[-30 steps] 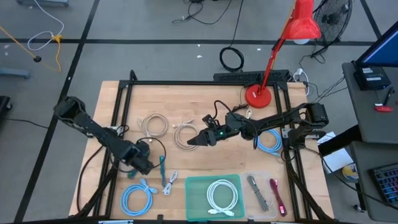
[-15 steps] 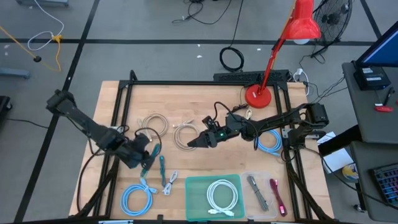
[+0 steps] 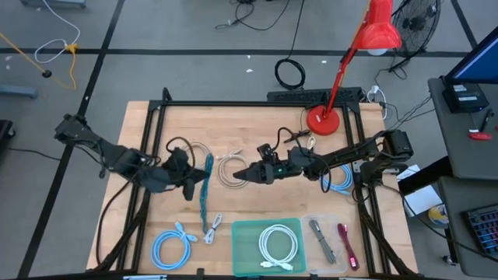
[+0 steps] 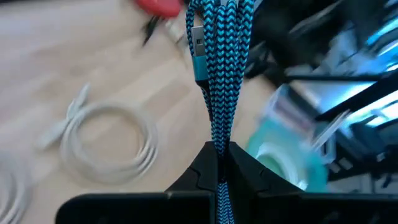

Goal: Pick & Place USB Port
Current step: Put the left blue charger cable into the white transparent bin

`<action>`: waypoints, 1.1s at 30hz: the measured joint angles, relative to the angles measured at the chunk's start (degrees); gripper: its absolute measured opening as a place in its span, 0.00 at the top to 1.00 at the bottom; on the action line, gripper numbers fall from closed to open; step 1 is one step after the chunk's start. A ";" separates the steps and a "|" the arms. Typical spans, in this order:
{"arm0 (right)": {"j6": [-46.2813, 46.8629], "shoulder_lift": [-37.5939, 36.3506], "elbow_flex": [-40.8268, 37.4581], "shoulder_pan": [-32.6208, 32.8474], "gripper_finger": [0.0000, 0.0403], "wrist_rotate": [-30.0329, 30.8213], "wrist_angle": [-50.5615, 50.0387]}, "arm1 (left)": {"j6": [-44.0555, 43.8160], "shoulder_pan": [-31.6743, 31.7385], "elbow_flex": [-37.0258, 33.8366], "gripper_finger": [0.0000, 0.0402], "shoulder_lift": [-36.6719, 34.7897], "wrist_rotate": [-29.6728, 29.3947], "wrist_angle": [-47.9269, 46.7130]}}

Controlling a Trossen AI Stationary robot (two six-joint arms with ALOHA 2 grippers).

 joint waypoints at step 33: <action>-10.13 0.00 5.48 0.51 0.52 9.61 -7.88 | 9.69 17.40 0.02 0.98 1.27 19.81 26.38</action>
